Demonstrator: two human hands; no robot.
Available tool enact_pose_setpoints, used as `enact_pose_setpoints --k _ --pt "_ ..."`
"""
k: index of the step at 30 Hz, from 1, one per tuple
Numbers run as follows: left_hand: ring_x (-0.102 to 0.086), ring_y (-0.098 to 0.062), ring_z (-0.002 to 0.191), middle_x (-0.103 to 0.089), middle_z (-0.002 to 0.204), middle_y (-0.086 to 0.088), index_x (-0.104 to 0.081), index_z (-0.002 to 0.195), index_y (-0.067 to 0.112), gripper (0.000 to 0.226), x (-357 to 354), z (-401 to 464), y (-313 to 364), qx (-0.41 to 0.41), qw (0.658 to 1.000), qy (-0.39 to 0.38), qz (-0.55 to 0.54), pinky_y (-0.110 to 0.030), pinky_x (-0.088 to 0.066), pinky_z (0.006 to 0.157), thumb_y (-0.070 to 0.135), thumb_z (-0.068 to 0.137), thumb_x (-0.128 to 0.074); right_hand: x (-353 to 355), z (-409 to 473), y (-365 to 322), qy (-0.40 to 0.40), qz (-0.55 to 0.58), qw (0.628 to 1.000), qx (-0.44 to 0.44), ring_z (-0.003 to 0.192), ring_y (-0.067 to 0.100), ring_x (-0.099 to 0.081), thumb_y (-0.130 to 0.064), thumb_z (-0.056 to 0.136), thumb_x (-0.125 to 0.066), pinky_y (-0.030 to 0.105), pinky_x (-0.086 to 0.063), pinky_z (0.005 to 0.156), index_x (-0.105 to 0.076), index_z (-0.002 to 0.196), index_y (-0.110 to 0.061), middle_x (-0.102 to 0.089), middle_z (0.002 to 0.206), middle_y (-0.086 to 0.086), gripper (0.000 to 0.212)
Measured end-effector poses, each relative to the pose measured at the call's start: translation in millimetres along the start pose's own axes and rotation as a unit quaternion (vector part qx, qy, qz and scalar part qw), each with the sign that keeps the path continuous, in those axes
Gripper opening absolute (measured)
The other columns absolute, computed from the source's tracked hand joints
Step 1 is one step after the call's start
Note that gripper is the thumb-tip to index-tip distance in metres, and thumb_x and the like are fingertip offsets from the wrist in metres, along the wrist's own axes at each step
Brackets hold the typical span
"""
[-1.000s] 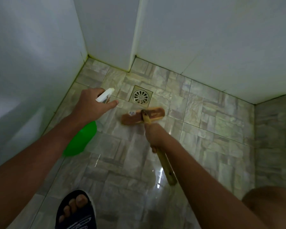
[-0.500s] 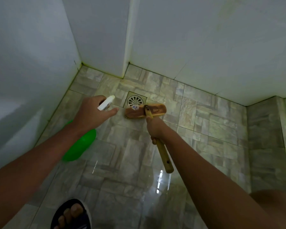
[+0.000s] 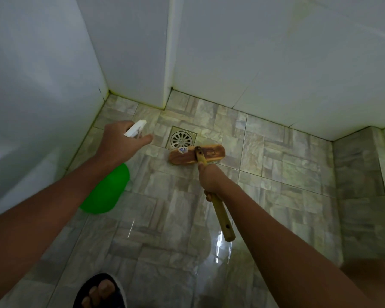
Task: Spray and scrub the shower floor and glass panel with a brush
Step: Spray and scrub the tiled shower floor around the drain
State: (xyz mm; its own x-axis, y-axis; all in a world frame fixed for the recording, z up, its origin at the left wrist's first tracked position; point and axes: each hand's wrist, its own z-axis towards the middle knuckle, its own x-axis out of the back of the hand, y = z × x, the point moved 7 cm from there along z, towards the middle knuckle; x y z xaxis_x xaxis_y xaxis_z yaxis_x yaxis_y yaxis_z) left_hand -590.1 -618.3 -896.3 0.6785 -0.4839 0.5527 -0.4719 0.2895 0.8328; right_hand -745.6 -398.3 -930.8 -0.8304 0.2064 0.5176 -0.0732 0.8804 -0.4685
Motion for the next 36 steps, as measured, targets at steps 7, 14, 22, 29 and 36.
enact_pose_setpoints --k 7,14,22,29,36 --pt "-0.039 -0.014 0.051 -0.041 0.053 -0.004 -0.047 0.051 0.010 0.050 -8 2 0 0.007 1.000 -0.003 -0.022 -0.030 -0.033 0.056 0.042 0.072 -0.080 -1 3 3 0.006 0.000 1.000 -0.004 0.047 0.021 -0.052 -0.043 0.106 -0.027 0.037 -0.052 0.051 -0.048 0.077 -0.010 -0.052 0.066 0.010 0.049" --pt "-0.033 -0.016 0.053 -0.036 0.054 0.003 -0.039 0.054 0.021 0.057 -11 11 13 -0.005 1.000 -0.003 -0.012 -0.029 -0.028 0.057 0.028 0.080 -0.089 -1 7 5 0.003 0.000 1.000 0.000 0.046 0.021 -0.053 -0.043 0.106 -0.027 0.037 -0.052 0.051 -0.047 0.078 -0.010 -0.053 0.065 0.010 0.047" --pt "-0.037 -0.016 0.053 -0.041 0.054 0.002 -0.049 0.060 0.014 0.048 -11 11 20 -0.022 0.999 0.019 -0.014 -0.026 -0.030 0.052 0.032 0.082 -0.087 -2 7 4 0.001 -0.005 1.000 0.006 0.050 0.021 -0.053 -0.043 0.106 -0.027 0.039 -0.052 0.056 -0.045 0.077 -0.011 -0.052 0.069 0.010 0.047" --pt "-0.040 -0.016 0.055 -0.042 0.056 -0.004 -0.048 0.056 0.011 0.051 -6 7 17 -0.029 0.998 0.046 -0.026 -0.033 -0.035 0.057 0.035 0.081 -0.085 -1 6 -4 -0.008 -0.021 1.000 0.011 0.054 0.026 -0.055 -0.035 0.108 -0.025 0.042 -0.057 0.057 -0.046 0.083 -0.010 -0.053 0.076 0.015 0.041" --pt "-0.035 -0.015 0.055 -0.037 0.056 0.003 -0.040 0.059 0.019 0.051 9 6 15 -0.052 0.995 0.083 -0.014 -0.025 -0.029 0.051 0.027 0.082 -0.085 -2 13 -13 0.026 0.208 0.977 0.033 0.040 0.015 -0.044 -0.034 0.105 -0.031 0.026 -0.040 0.041 -0.048 0.080 -0.011 -0.046 0.059 0.006 0.038"
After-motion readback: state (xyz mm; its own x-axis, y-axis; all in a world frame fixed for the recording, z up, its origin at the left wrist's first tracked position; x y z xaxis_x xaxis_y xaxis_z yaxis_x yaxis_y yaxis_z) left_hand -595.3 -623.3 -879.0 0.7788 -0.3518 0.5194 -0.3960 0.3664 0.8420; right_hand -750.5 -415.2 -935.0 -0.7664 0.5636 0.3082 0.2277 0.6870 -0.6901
